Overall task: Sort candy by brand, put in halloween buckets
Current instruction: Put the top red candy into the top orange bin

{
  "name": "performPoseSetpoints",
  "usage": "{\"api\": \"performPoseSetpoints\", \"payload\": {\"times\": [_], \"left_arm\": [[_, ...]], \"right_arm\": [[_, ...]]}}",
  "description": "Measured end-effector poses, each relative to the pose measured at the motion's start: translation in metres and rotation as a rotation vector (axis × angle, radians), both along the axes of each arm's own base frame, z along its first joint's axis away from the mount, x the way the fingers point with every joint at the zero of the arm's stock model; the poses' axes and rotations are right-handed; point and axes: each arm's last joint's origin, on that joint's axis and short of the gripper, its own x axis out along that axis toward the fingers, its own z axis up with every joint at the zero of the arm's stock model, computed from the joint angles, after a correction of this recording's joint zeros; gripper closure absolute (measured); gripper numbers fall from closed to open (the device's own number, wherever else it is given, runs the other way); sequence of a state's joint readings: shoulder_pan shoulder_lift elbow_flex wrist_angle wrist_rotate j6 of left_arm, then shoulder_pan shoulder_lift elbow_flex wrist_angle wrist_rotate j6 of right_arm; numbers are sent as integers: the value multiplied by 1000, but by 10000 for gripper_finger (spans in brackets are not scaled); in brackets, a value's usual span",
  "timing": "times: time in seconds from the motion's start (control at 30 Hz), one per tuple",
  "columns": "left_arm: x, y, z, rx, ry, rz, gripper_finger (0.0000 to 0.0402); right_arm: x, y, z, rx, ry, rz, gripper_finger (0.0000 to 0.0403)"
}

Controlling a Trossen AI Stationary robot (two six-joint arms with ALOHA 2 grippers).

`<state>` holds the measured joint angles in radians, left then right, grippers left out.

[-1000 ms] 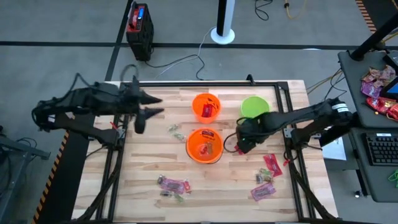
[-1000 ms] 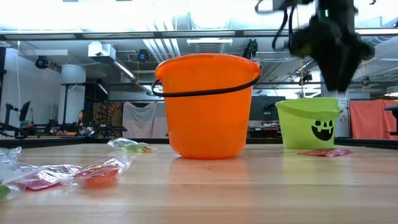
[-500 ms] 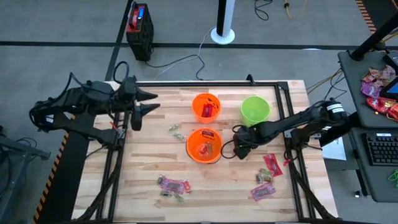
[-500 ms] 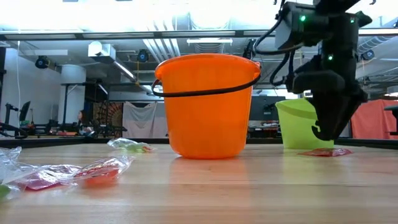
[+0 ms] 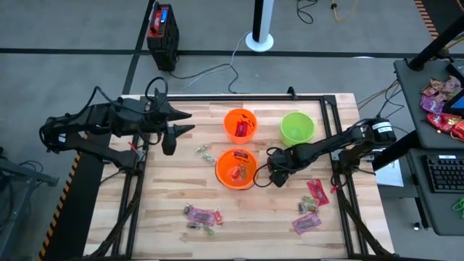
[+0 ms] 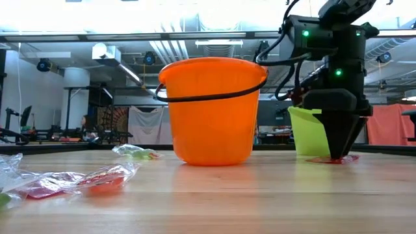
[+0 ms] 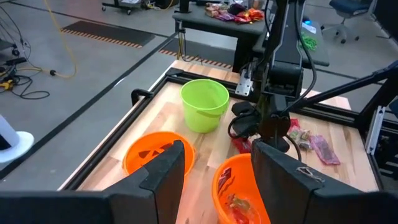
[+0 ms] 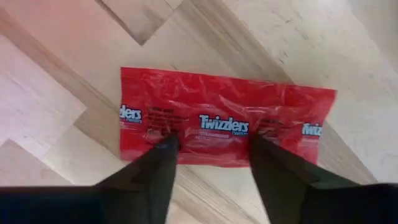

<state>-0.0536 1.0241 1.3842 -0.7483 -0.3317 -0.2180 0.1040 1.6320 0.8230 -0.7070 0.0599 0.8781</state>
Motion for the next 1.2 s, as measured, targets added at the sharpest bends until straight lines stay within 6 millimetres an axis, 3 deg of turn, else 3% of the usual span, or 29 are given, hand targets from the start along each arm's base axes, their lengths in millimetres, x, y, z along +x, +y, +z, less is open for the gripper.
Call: {"api": "performPoseSetpoints", "payload": {"times": [0.23,0.47,0.67,0.77,0.87,1.03,1.2], "left_arm": [[-1,0,0,-3,-3,1,233],[-3,0,0,-9,4,-4,233],[-17,-1,-13,-92,153,-28,233],[-23,-4,-27,-192,284,-83,233],[-26,-8,-42,-247,393,-93,233],[-28,-16,-55,-263,401,-101,233],[-28,-19,-53,-253,273,-82,236]], "right_arm": [[0,2,3,13,-22,8,372],[-12,3,35,22,-56,-21,394],[-28,6,108,57,-223,-40,394],[-30,5,149,79,-417,-58,394],[-40,2,173,52,-472,-125,394],[-68,-1,165,57,-195,-350,392],[-75,-5,129,42,-115,-374,343]]}}
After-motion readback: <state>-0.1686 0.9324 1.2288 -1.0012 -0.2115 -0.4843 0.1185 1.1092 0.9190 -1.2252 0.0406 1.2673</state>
